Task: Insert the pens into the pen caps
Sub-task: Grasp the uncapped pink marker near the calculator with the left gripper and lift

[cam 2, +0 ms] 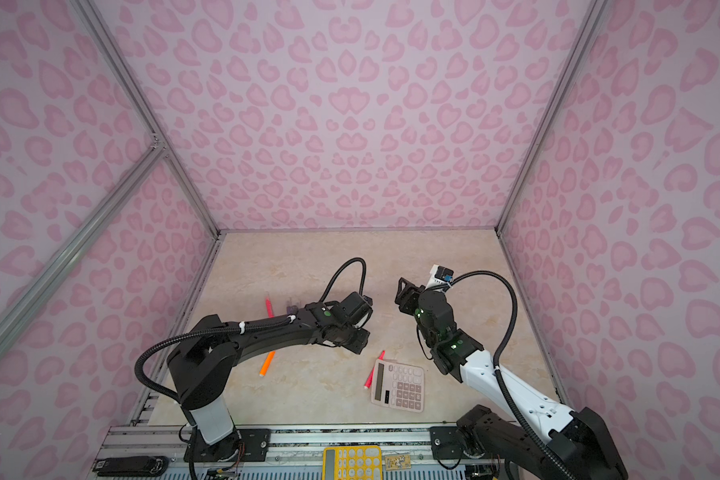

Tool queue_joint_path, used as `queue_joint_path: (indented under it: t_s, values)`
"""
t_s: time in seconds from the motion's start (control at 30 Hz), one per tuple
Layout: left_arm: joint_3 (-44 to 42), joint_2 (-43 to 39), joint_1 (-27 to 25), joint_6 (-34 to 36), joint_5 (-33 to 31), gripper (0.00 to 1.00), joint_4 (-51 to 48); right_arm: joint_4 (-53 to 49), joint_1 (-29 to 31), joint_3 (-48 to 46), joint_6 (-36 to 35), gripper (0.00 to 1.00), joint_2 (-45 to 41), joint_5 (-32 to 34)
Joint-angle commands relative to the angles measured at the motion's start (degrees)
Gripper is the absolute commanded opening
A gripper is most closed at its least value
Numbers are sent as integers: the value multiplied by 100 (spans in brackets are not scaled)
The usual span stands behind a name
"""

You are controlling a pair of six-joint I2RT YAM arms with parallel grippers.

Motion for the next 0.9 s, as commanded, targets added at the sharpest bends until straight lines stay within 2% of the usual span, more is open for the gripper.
queue_joint_path:
  t_s: [0.0, 0.17, 0.53, 0.67, 0.87]
  values:
    - [-167, -133, -138, 18, 243, 50, -44, -126, -30, 12, -123, 70, -106, 232]
    - [-123, -81, -642, -102, 358, 51, -43, -374, -337, -63, -156, 71, -515, 330]
    - [476, 420, -1096, -152, 753, 52, -85, -485, -628, -510, -174, 74, -1592, 321]
    - [586, 551, -1119, -214, 479, 55, -199, -475, -649, -574, -155, 75, -1705, 280]
    - [462, 539, -1118, -360, -423, 58, -463, -454, -651, -555, -139, 75, -1665, 189]
